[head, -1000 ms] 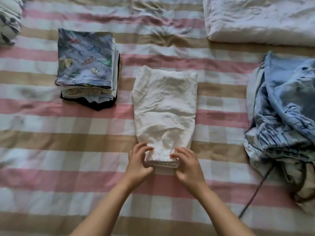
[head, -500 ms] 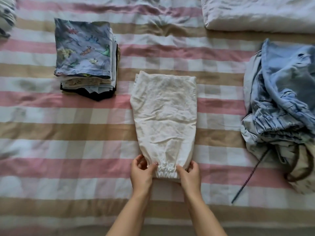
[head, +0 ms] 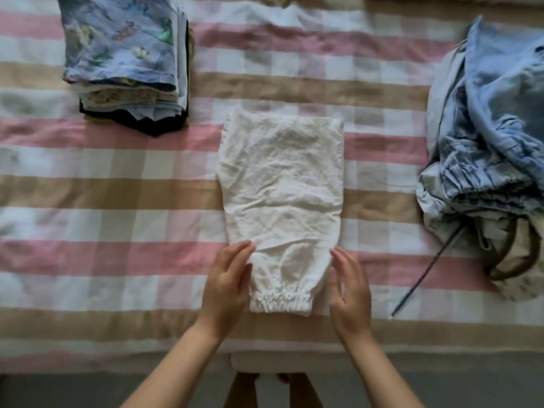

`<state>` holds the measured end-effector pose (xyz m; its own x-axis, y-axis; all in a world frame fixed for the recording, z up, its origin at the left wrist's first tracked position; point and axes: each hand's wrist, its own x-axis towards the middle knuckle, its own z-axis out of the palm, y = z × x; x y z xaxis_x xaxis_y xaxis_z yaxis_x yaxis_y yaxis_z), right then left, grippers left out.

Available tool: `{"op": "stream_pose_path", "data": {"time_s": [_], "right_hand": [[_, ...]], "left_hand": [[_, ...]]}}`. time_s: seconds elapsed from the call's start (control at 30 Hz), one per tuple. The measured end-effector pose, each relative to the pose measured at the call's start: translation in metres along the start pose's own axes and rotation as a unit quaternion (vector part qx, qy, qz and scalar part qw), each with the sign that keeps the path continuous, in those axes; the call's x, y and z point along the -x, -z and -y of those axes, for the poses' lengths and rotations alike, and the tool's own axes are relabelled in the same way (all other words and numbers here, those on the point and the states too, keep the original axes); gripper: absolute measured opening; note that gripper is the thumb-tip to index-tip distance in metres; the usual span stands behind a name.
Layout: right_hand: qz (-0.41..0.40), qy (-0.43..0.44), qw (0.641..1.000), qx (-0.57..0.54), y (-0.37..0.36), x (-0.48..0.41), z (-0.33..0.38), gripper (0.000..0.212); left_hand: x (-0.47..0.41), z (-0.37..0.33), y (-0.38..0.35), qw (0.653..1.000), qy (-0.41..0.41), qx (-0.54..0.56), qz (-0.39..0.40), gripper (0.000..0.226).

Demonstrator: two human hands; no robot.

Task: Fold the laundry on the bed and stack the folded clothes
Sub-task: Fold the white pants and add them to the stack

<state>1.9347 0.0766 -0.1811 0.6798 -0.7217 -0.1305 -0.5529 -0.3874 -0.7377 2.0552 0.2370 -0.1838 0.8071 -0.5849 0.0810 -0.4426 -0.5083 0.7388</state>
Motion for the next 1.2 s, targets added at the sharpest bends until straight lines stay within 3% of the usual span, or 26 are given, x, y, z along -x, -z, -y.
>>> {"op": "stream_pose_path", "data": {"time_s": [0.1,0.17,0.27,0.37,0.47,0.53,0.6,0.73,0.83,0.97,1.07,1.2], "right_hand": [[0.119,0.148,0.978,0.089,-0.023,-0.042,0.004,0.044],[0.162,0.169,0.956,0.175,-0.046,-0.075,0.005,0.053],[0.151,0.104,0.925,0.332,-0.060,-0.122,-0.015,0.062],[0.161,0.067,0.915,0.363,-0.051,-0.139,-0.028,0.064],[0.186,0.088,0.926,0.318,-0.037,-0.133,-0.020,0.058],[0.152,0.135,0.950,0.235,-0.018,-0.122,-0.014,0.052],[0.111,0.211,0.955,0.177,0.002,-0.098,-0.019,0.049],[0.153,0.315,0.927,0.137,0.018,-0.038,-0.049,0.032],[0.181,0.351,0.902,0.177,0.013,-0.024,-0.068,0.036],[0.119,0.390,0.889,0.210,0.000,-0.040,-0.067,0.030],[0.085,0.354,0.918,0.158,0.000,-0.059,-0.050,0.036],[0.082,0.189,0.977,-0.059,0.006,-0.093,-0.019,0.012]], "left_hand": [[-0.043,0.006,-0.018,0.971,-0.155,-0.135,0.124,0.039],[-0.074,0.011,-0.037,0.949,-0.122,-0.220,0.190,0.049],[-0.108,0.044,-0.054,0.917,-0.022,-0.316,0.244,0.064],[-0.117,0.060,-0.052,0.909,-0.016,-0.325,0.261,0.066],[-0.113,0.051,-0.041,0.927,-0.032,-0.264,0.265,0.062],[-0.105,0.040,-0.021,0.956,-0.070,-0.158,0.238,0.048],[-0.089,0.040,0.001,0.961,-0.137,-0.119,0.208,0.045],[-0.040,0.051,0.024,0.944,-0.209,-0.140,0.213,0.034],[-0.022,0.060,0.016,0.937,-0.223,-0.156,0.220,0.034],[-0.027,0.064,0.003,0.952,-0.219,-0.146,0.159,0.029],[-0.040,0.059,0.001,0.974,-0.178,-0.089,0.112,0.037],[-0.068,0.046,0.004,0.998,-0.013,0.061,0.031,0.017]]}}
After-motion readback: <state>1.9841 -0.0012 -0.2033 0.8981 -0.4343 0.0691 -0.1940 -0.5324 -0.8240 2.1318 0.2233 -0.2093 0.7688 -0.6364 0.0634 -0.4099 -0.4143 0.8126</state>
